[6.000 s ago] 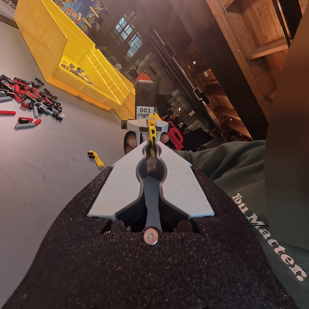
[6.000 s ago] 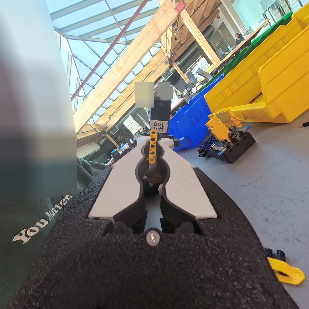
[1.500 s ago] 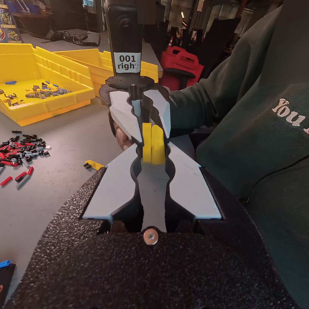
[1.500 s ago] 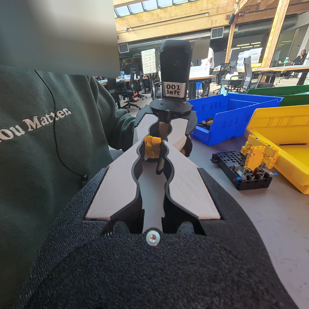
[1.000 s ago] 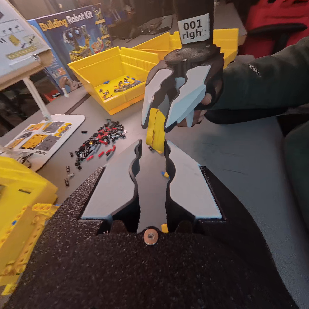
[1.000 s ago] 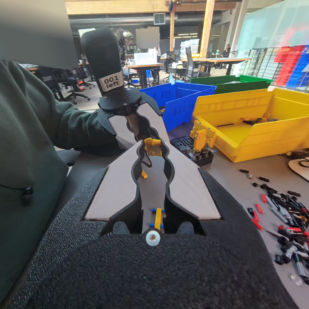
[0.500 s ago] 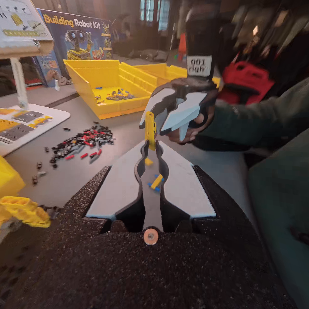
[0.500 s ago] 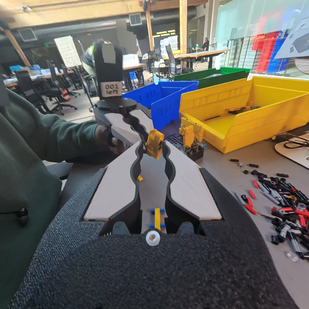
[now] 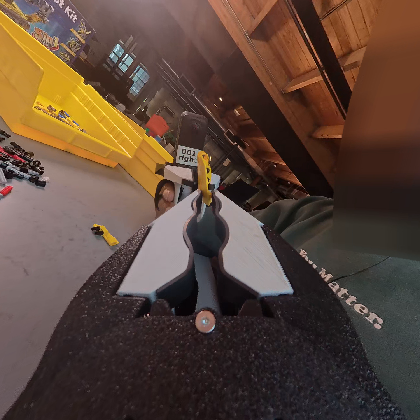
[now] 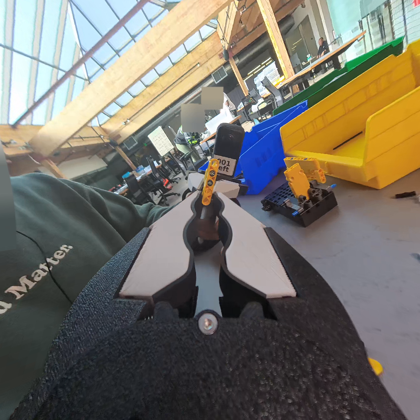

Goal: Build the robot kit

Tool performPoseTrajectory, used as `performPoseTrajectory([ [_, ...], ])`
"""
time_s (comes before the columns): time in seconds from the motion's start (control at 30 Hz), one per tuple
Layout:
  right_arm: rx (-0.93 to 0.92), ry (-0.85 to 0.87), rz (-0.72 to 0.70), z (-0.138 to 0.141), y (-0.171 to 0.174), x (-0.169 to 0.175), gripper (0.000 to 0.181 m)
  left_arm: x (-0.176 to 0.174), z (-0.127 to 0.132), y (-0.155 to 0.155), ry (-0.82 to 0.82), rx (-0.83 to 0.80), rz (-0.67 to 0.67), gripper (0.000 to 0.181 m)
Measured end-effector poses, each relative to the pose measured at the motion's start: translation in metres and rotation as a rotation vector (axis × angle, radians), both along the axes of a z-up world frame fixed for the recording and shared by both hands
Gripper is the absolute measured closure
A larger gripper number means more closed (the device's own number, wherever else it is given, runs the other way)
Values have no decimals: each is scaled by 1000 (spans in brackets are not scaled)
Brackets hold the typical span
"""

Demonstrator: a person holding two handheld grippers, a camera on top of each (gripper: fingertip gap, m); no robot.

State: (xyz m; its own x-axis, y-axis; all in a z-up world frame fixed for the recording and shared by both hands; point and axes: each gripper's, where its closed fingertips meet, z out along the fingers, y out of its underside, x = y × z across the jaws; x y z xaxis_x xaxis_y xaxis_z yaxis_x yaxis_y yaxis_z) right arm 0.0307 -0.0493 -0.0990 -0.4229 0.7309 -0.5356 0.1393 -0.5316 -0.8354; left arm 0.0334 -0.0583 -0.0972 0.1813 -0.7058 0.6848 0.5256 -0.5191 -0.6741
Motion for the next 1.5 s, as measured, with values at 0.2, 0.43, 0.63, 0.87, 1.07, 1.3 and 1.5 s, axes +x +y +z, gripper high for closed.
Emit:
performPoseTrajectory([
  [0.2, -84, -99, 51, -12, 1, 0, 175, -3, -7, 5, 87, 6, 53, 174],
  [0.43, -17, -244, 83, -36, -8, -2, 174, -6, -21, 8, 207, -35, 70, 176],
  [0.63, 564, -434, 9, -80, 15, 14, 166, -15, -36, 16, 215, -153, 84, 176],
  [0.87, 788, -649, 138, -130, 8, 33, 163, -25, -43, 22, 201, -213, 115, 175],
  [1.07, 851, -702, 158, -139, 2, 33, 165, -25, -43, 22, 199, -211, 115, 175],
  [1.3, 837, -718, 64, -137, 17, 30, 166, -23, -49, 23, 193, -237, 107, 175],
  [1.5, 831, -819, -31, -139, 26, 31, 166, -26, -53, 25, 193, -255, 118, 175],
])
